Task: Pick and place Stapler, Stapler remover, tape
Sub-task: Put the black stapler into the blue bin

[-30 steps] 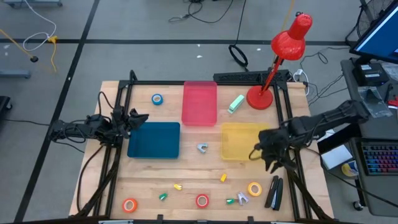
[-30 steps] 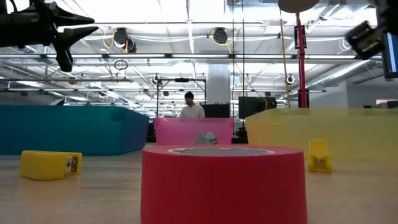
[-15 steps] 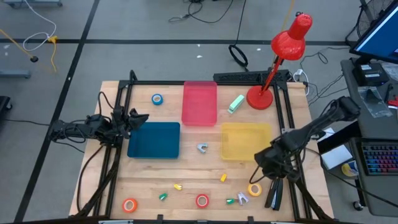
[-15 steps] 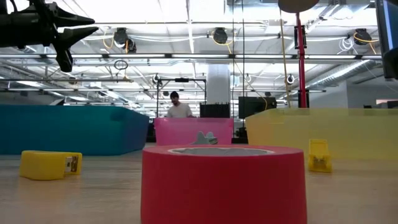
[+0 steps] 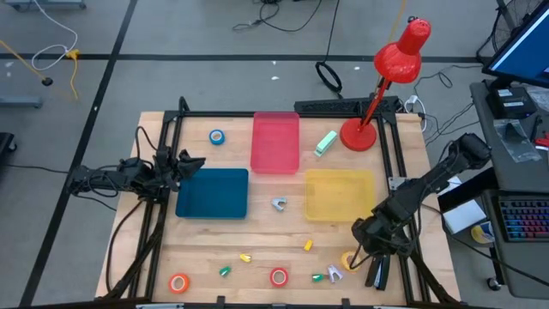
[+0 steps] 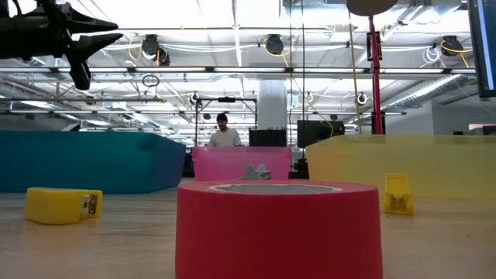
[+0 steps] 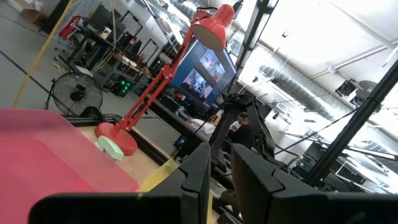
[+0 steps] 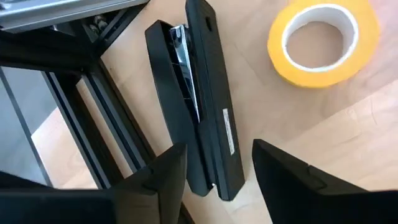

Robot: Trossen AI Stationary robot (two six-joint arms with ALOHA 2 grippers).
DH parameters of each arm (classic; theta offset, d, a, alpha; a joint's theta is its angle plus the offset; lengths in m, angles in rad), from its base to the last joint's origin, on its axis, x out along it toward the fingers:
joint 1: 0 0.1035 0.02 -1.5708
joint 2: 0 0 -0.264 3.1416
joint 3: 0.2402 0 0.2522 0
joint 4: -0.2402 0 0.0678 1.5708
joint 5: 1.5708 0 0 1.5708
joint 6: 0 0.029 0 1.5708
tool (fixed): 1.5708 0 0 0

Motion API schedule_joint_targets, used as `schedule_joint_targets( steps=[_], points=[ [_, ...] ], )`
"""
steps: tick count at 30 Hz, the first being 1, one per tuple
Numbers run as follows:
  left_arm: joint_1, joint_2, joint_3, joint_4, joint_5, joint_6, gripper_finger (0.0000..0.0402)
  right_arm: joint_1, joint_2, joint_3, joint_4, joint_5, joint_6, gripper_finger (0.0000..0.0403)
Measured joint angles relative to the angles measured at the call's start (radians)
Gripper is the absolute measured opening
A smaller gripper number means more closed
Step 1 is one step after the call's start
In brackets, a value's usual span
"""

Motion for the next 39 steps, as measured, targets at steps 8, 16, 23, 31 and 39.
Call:
schedule_joint_targets(
  steps=[8,16,23,31,39],
  points=[
    [0.0,0.0,0.0,0.0,0.002,-0.006,0.0065,0.069,0.071,0.0,0.07,0.018,0.016,0.0175],
    [0.0,0.0,0.0,0.0,0.002,-0.006,0.0065,0.086,0.155,-0.001,0.109,0.1,0.031,0.0174],
    [0.0,0.0,0.0,0.0,0.002,-0.006,0.0065,0.102,0.198,-0.001,0.128,0.095,0.037,0.0172],
    [0.0,0.0,0.0,0.0,0.004,-0.006,0.0065,0.153,0.197,-0.002,0.183,0.101,0.112,0.0171],
    [0.0,0.0,0.0,0.0,0.005,0.0,0.0065,0.178,0.203,-0.002,0.212,0.21,0.16,0.0162]
  ],
)
